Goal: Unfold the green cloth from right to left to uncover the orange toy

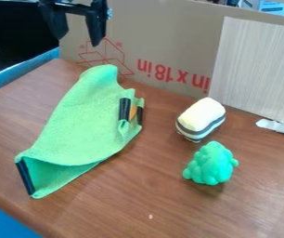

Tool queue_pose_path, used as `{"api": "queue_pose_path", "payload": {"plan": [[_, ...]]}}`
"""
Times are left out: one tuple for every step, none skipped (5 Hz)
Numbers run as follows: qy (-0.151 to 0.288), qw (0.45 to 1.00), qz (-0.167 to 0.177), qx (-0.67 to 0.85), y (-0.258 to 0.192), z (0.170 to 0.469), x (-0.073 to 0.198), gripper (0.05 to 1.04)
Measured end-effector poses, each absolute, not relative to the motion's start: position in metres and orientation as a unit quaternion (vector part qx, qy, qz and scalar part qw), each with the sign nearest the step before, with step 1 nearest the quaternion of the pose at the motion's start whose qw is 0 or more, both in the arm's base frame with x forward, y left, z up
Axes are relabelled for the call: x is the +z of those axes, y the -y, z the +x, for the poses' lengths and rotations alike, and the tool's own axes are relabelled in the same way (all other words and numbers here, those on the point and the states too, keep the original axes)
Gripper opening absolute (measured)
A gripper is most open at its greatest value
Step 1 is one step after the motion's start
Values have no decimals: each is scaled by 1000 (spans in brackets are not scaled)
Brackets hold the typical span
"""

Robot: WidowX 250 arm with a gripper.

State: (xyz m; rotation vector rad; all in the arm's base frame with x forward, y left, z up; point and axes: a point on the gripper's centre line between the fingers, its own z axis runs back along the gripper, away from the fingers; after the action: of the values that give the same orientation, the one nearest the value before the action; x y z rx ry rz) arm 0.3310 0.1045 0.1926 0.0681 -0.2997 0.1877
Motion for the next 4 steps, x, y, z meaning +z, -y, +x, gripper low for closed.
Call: {"api": "queue_pose_path", "payload": {"plan": [[130, 986, 30, 96, -104, 331, 179, 1000], [110, 989, 41, 89, -90, 338, 149, 1000], [109, 988, 57, 89, -77, 342, 129, 1000], [108, 986, 82, 100, -60, 348, 105, 1000]]}}
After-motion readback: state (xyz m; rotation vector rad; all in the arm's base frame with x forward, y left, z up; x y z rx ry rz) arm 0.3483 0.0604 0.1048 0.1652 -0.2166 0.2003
